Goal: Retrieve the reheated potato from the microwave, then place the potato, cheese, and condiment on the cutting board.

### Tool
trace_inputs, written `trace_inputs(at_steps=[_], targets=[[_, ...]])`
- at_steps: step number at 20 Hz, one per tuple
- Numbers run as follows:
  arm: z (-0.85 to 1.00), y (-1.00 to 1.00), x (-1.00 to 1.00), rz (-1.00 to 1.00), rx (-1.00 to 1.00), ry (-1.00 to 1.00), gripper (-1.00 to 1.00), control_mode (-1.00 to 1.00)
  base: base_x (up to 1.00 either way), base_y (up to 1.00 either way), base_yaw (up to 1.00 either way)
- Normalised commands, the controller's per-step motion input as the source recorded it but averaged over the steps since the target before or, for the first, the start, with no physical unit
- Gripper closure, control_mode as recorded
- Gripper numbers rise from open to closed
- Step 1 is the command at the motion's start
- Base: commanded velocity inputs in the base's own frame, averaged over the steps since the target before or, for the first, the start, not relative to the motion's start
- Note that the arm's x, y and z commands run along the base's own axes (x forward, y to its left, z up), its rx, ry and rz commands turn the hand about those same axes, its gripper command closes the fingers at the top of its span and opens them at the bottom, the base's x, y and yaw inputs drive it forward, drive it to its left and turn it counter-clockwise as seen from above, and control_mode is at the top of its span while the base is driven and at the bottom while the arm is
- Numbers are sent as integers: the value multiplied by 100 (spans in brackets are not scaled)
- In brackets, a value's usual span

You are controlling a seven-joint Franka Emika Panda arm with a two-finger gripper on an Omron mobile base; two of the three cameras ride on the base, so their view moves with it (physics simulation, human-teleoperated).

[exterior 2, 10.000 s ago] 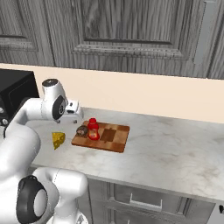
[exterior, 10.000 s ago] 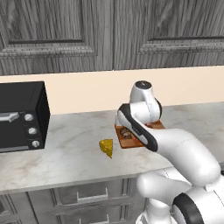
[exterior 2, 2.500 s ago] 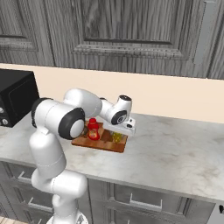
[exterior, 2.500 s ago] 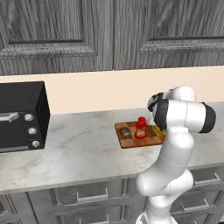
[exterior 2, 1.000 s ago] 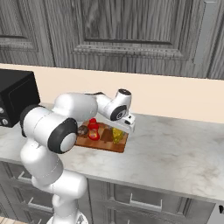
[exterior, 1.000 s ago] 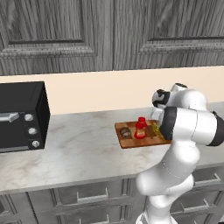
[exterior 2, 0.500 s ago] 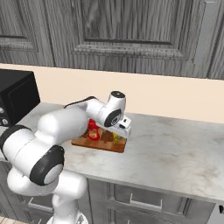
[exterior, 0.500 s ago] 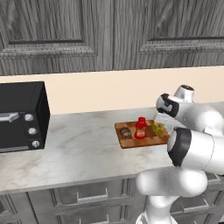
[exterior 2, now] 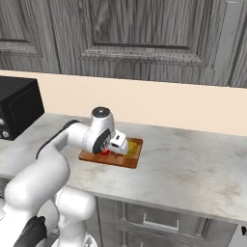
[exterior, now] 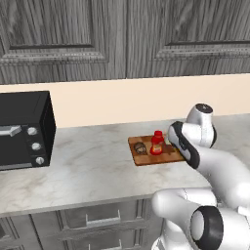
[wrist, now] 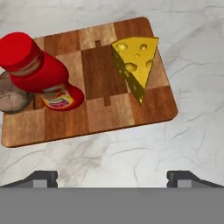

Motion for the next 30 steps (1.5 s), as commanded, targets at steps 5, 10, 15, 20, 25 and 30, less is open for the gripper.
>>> trace_inputs(at_steps=[5, 10, 15, 20, 25, 30], targets=[[22, 49, -38, 0, -4, 0, -100, -100, 0, 0, 0], [21, 42, -44, 7, 0, 0, -100, -100, 0, 0, 0], [30, 36, -51, 5, -1, 0, -100, -100, 0, 0, 0], [30, 29, -50, 1, -8, 0, -100, -100, 0, 0, 0], [33, 17, -49, 6, -7, -2, -100, -100, 0, 0, 0], [18, 15, -64, 6, -2, -14, -100, -100, 0, 0, 0]])
